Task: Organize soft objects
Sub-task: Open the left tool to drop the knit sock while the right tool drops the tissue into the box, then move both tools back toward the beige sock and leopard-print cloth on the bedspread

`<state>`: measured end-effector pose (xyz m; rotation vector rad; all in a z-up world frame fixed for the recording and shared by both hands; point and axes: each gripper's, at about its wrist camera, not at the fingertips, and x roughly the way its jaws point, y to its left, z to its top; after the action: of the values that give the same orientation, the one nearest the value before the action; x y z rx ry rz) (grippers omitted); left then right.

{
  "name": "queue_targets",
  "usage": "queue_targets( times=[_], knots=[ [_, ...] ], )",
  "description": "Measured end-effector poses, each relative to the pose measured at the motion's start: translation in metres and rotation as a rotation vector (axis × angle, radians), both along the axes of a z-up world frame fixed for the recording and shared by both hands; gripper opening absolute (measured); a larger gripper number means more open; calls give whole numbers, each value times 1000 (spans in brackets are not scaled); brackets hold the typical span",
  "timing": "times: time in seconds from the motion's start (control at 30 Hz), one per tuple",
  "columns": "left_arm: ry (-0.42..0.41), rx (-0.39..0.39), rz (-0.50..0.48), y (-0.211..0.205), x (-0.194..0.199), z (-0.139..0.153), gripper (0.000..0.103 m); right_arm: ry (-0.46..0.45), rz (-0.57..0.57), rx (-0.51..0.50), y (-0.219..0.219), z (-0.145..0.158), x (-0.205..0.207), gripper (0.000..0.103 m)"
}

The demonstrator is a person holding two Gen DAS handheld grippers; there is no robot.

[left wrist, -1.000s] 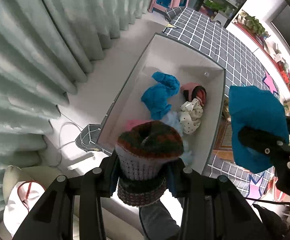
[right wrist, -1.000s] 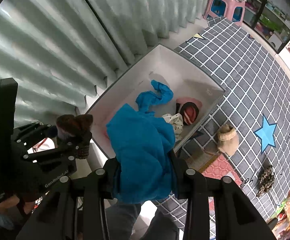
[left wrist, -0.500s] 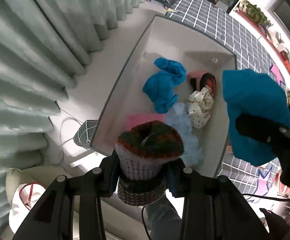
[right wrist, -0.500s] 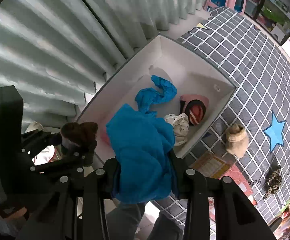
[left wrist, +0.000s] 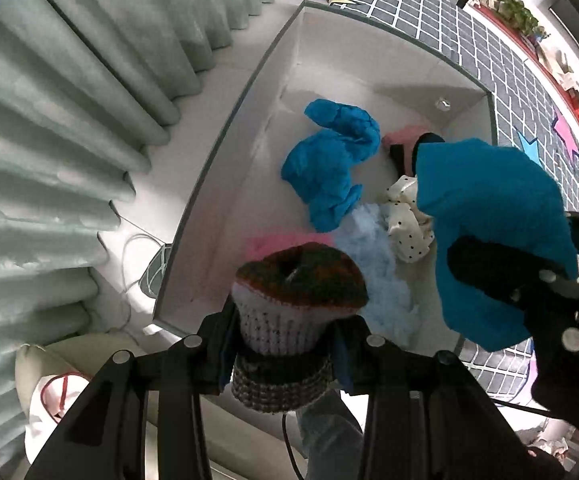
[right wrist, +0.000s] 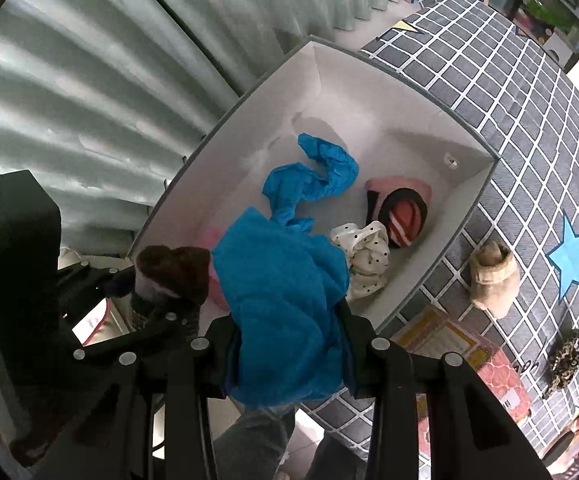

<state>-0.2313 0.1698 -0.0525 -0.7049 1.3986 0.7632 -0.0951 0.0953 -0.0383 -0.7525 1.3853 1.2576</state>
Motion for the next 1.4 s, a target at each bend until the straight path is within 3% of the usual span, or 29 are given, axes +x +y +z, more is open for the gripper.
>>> queue_targets(
  times=[0.3, 0.43, 0.47, 0.5, 0.57, 0.67, 0.77, 1.07, 1.4],
  knots=[
    [-11, -31, 3, -2, 2, -9, 46, -3, -5, -12, 4, -12, 3, 39],
    [-39, -22, 0, -5, 2, -4, 61, 5, 3, 4, 5, -8, 2, 44],
    [-42, -21, 2, -5, 2, -3, 68, 8, 6, 6, 5, -7, 2, 45],
    [-43, -19, 5, -5, 2, -1, 78, 11, 9, 8, 5, -6, 2, 57],
    [-43, -7, 18, -5, 1, 2, 82, 16, 8, 18, 4, -2, 2, 73],
    [-72, -2, 38, -4, -1, 8, 88, 13, 9, 37, 2, 8, 3, 74],
    [-128, -28, 52, -2, -1, 13, 102, -43, 2, 43, 0, 17, 7, 101],
    [-205, -50, 39, -3, 13, 35, 103, -9, -120, 113, -25, 50, 45, 102],
    [-254, -84, -166, -30, 103, 90, 103, 44, -328, 159, -100, 78, 134, 102]
  ],
)
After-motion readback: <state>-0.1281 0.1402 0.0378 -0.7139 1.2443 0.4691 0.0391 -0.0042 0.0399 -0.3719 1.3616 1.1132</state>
